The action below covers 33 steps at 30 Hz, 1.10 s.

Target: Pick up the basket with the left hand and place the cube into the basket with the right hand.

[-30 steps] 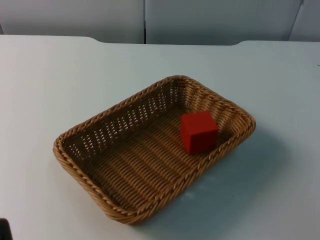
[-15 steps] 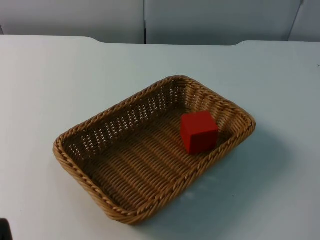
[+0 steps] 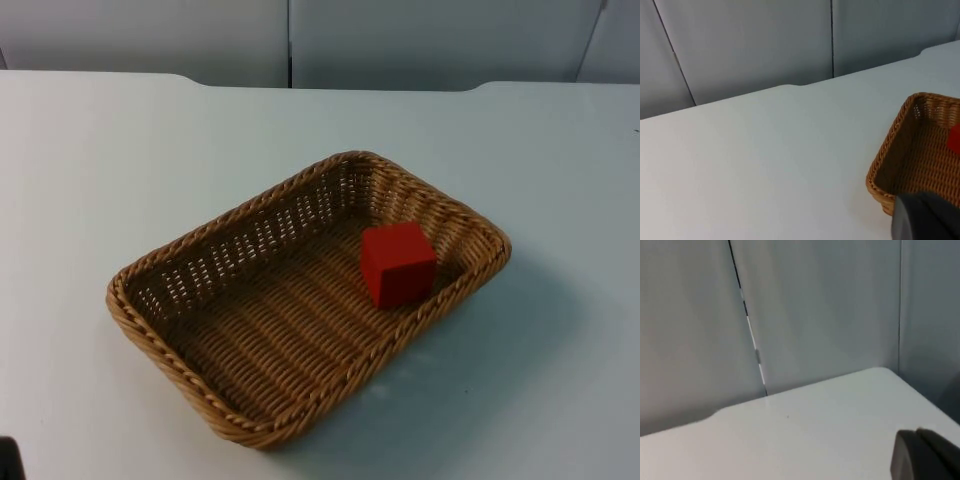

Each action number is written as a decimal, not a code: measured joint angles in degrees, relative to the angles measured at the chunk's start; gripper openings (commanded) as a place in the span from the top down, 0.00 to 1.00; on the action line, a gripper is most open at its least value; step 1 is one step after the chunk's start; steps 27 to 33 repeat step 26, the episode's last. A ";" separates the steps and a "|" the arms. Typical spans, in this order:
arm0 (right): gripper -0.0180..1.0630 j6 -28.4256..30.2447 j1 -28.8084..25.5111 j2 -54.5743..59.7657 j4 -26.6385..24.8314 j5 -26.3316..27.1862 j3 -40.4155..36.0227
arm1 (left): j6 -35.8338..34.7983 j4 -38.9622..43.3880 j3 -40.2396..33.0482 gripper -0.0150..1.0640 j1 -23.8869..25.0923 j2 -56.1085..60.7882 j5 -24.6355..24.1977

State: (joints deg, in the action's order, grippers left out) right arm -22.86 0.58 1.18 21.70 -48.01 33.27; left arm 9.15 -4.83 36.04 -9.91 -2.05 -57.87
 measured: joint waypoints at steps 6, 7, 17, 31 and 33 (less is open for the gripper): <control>0.99 11.72 0.00 -0.91 -12.16 -6.20 -0.93 | -0.18 0.00 -0.09 0.99 -0.02 0.00 -0.66; 0.99 15.21 0.00 -0.91 -16.18 -7.51 -0.93 | -0.18 0.00 -0.70 0.99 -0.02 0.00 -1.22; 0.99 22.09 0.00 -0.94 -20.71 -15.16 -0.93 | -0.18 -0.12 -4.73 0.99 -0.02 0.00 -3.68; 0.99 23.77 0.00 -0.94 -22.05 -15.00 -3.51 | -0.18 0.87 -5.33 0.99 -0.02 1.20 -3.91; 0.99 23.77 0.00 -0.94 -22.05 -15.00 -3.51 | -0.18 0.87 -5.33 0.99 -0.02 1.20 -3.91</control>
